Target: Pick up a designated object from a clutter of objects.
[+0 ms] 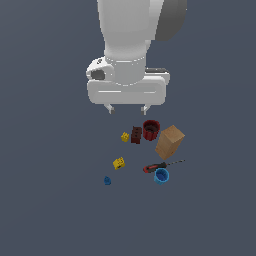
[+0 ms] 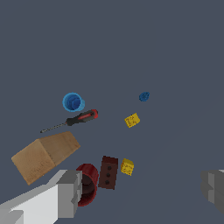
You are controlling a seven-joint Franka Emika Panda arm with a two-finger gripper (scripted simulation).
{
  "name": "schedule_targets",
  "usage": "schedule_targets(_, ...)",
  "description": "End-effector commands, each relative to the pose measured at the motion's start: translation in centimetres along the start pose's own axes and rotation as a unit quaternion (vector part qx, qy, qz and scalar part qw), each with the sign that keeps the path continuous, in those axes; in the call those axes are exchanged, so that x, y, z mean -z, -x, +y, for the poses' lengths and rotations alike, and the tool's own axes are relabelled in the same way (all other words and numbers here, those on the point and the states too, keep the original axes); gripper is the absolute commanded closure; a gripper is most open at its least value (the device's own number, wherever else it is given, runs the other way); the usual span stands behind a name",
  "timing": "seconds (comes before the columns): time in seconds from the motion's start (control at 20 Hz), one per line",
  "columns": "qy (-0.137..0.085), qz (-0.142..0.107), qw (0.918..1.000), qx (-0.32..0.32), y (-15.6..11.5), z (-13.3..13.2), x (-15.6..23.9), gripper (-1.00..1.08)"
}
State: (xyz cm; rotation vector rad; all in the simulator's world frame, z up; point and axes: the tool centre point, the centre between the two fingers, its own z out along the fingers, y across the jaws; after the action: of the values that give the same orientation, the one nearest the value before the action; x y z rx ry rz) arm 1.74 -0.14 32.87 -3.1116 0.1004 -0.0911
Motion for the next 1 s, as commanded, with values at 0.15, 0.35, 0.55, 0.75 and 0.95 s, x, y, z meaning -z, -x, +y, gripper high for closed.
schedule_targets(0.15, -0.002, -0.003, 0.9987, -0.051, -0.7, 0.3, -2.3, -0.92)
schedule_targets(0.35, -0.002, -0.006, 0.9948, -0.101, -1.4, 0.6, -4.6, -0.92)
schedule_targets(0.55, -0.002, -0.009, 0.9875, -0.158, -2.0, 1.0, -7.3, -0.92)
schedule_targets(0.75, -0.001, -0.012, 0.9769, -0.213, -2.4, 1.5, -10.0, -0.92)
schedule_targets(0.95, 0.002, -0.015, 0.9632, -0.268, -2.8, 2.0, -12.7, -0.92)
